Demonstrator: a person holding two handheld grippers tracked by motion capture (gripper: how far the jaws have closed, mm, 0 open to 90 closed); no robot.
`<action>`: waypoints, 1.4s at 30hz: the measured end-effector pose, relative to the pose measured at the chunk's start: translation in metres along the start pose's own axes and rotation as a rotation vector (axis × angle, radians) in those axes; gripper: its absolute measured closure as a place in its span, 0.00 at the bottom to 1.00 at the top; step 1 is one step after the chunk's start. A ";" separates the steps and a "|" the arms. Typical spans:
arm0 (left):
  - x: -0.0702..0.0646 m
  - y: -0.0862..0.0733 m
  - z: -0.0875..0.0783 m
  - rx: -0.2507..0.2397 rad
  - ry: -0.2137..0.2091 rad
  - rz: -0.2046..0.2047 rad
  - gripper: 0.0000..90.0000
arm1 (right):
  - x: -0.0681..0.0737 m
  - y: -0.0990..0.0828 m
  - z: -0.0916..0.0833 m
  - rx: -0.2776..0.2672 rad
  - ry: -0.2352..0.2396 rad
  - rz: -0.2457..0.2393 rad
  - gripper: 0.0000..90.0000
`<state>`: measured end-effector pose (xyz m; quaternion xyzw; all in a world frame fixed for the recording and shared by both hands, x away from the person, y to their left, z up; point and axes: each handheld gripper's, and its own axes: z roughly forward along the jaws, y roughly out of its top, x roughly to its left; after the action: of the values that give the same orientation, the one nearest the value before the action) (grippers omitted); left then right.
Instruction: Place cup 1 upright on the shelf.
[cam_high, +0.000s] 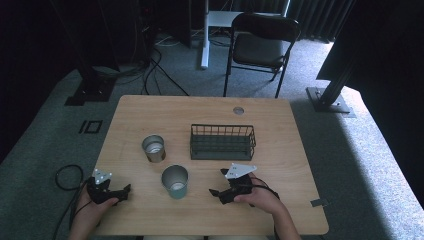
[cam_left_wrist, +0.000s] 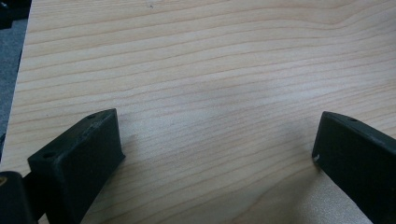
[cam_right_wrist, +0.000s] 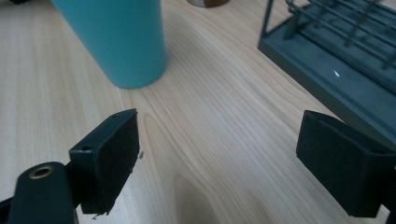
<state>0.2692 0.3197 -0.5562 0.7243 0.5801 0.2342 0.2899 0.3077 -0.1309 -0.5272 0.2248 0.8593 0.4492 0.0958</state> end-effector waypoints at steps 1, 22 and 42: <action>0.000 0.000 0.000 0.000 0.000 0.000 0.02 | 0.003 0.003 0.002 -0.002 0.009 -0.011 0.14; 0.000 0.000 0.000 0.001 0.000 0.001 0.02 | 0.025 0.029 0.030 -0.054 0.104 -0.087 0.14; 0.000 0.000 0.000 0.000 -0.001 0.000 0.02 | 0.045 0.049 0.054 -0.110 0.184 -0.129 0.14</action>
<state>0.2692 0.3198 -0.5561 0.7243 0.5801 0.2340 0.2901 0.3020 -0.0462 -0.5170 0.1212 0.8514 0.5072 0.0572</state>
